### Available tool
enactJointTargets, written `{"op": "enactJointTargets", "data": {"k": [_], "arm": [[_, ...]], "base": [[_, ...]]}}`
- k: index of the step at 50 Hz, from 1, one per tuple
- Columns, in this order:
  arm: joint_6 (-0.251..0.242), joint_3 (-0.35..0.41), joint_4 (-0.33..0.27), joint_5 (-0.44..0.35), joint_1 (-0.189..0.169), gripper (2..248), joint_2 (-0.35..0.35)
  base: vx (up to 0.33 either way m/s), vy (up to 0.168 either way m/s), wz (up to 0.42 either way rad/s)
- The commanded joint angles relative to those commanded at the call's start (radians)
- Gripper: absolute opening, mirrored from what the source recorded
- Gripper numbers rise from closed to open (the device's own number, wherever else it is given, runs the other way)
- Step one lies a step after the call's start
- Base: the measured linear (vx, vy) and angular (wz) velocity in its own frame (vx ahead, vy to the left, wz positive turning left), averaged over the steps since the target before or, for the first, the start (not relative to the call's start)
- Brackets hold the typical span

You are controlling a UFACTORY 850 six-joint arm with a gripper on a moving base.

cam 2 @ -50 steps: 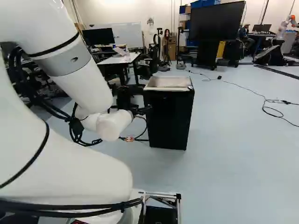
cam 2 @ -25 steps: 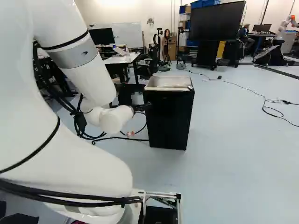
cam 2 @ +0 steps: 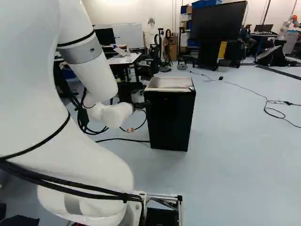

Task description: Open the fridge door

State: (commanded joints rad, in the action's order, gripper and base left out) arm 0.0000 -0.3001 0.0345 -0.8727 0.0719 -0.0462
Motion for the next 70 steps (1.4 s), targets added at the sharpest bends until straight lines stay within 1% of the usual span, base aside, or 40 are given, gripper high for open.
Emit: {"op": "enactJointTargets", "data": {"k": [14,35,70], "arm": [[0.0,-0.059,0.036,0.0,0.038,247,0.059],[0.0,-0.158,0.115,0.0,0.09,247,0.152],[0.0,-0.327,0.292,0.0,0.165,247,0.302]], "base": [[0.0,0.0,0.0],[0.0,0.0,0.0],[0.0,0.0,0.0]]}}
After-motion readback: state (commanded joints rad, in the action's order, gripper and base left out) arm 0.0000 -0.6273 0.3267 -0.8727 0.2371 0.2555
